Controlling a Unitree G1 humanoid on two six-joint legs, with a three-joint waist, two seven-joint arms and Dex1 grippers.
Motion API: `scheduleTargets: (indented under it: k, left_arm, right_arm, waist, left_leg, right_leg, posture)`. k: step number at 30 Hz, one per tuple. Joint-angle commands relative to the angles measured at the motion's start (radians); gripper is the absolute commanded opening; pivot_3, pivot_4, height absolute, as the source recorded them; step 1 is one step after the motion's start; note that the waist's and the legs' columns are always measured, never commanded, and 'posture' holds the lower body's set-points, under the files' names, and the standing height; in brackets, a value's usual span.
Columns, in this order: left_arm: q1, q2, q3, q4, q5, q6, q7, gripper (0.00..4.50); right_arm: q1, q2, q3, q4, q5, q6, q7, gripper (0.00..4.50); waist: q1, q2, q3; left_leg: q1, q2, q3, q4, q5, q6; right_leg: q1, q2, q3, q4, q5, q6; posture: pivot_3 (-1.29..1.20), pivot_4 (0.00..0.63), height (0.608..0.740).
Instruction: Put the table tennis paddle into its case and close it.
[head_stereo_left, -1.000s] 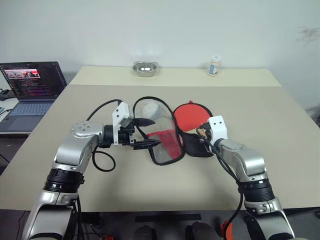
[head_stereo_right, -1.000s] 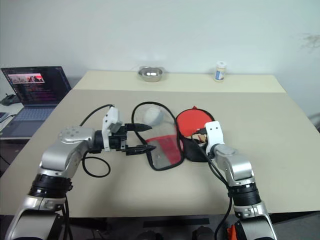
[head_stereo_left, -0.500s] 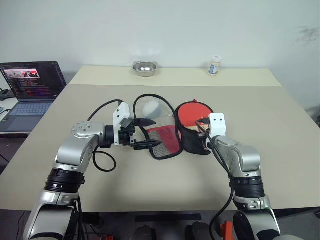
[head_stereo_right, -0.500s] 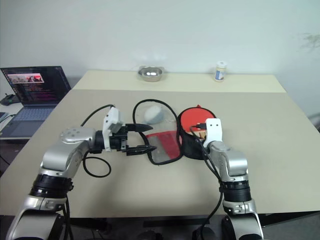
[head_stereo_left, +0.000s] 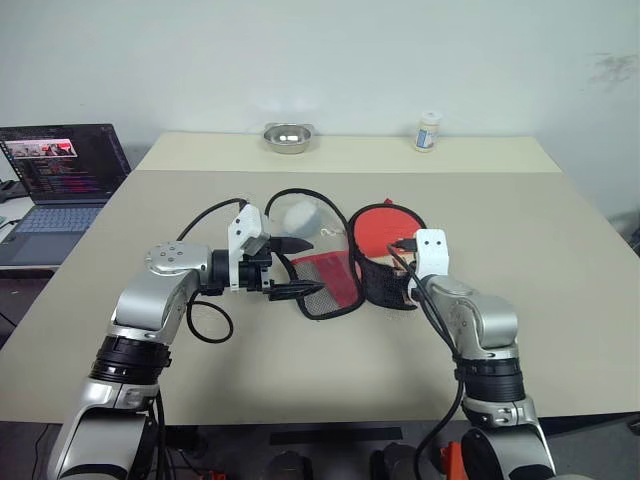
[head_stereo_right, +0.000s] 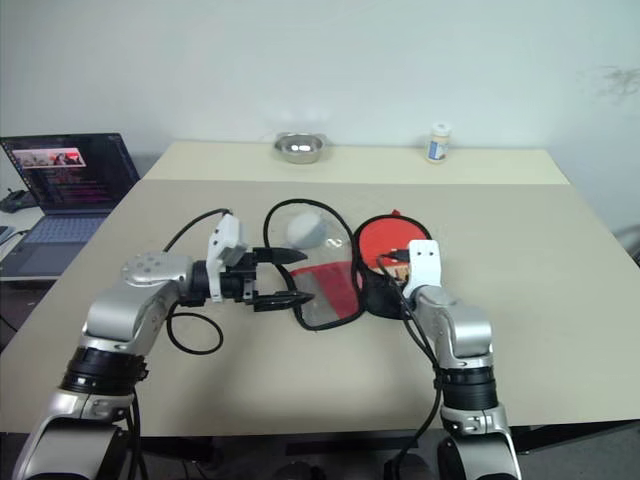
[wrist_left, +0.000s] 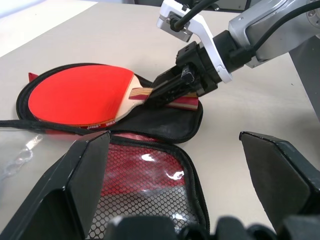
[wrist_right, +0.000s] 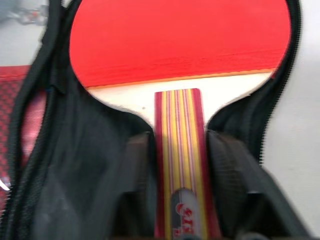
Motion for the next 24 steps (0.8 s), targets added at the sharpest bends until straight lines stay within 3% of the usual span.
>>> scheduleTargets:
  k: [1, 4, 5, 8, 15, 20, 24]
  left_arm:
    - [-0.023, -0.003, 0.008, -0.015, -0.001, -0.024, 0.001, 4.50]
    - [-0.022, -0.004, 0.007, -0.014, -0.001, -0.027, 0.000, 4.50]
    - [-0.022, -0.004, 0.008, -0.014, -0.002, -0.027, 0.000, 4.50]
    - [-0.020, -0.003, 0.011, -0.016, -0.005, -0.026, 0.002, 4.50]
    - [-0.005, 0.001, 0.029, -0.027, -0.009, -0.016, 0.030, 4.50]
    - [0.044, 0.035, 0.051, -0.035, -0.012, 0.002, 0.047, 4.50]
    - [0.075, 0.089, 0.038, 0.016, 0.044, -0.055, 0.025, 4.50]
  right_arm:
    - [-0.011, 0.010, 0.004, -0.054, 0.005, -0.020, 0.008, 3.34]
    - [-0.013, 0.021, 0.007, -0.070, 0.013, -0.016, 0.014, 4.39]
    - [-0.014, 0.023, 0.008, -0.080, 0.020, -0.010, 0.022, 4.45]
    - [-0.016, -0.010, 0.018, -0.140, 0.043, 0.026, 0.067, 4.45]
    - [0.032, -0.241, -0.034, -0.329, 0.110, 0.093, 0.226, 4.45]
    - [0.130, -0.463, -0.132, -0.477, 0.274, -0.012, 0.512, 4.45]
    - [0.192, -0.619, -0.229, -0.544, 0.434, 0.044, 0.681, 4.45]
  waist:
    - [0.000, 0.000, 0.000]
    - [0.000, 0.000, 0.000]
    - [0.000, 0.000, 0.000]
    - [0.000, 0.000, 0.000]
    - [0.004, 0.000, 0.000]
    - [0.004, 0.000, 0.000]
    - [0.000, 0.000, 0.000]
  left_leg:
    - [0.000, 0.000, 0.000, 0.000, 0.000, 0.000]
    - [0.000, 0.000, 0.000, 0.000, 0.000, 0.000]
    - [0.000, 0.000, 0.000, 0.000, 0.000, 0.000]
    - [0.000, 0.000, 0.000, 0.000, 0.000, 0.000]
    - [0.000, -0.001, 0.000, 0.000, 0.000, 0.000]
    - [0.000, -0.001, 0.000, 0.000, 0.000, 0.000]
    - [0.000, 0.000, 0.000, 0.000, 0.000, 0.000]
  right_leg:
    - [0.000, 0.000, 0.000, 0.000, 0.000, 0.000]
    - [0.000, 0.000, 0.000, 0.000, 0.000, 0.000]
    - [0.000, 0.000, 0.000, 0.000, 0.000, 0.000]
    - [0.000, 0.000, 0.000, 0.000, 0.000, 0.000]
    - [0.000, 0.000, 0.000, -0.001, 0.000, 0.000]
    - [0.000, 0.000, 0.000, -0.002, 0.000, 0.000]
    - [0.000, 0.000, -0.001, -0.001, 0.000, 0.000]
  posture:
    - [0.00, 0.150, 0.740]
    - [0.00, 0.150, 0.740]
    - [0.00, 0.150, 0.740]
    - [0.00, 0.150, 0.740]
    - [0.00, 0.150, 0.740]
    - [0.00, 0.150, 0.740]
    - [0.00, 0.150, 0.740]
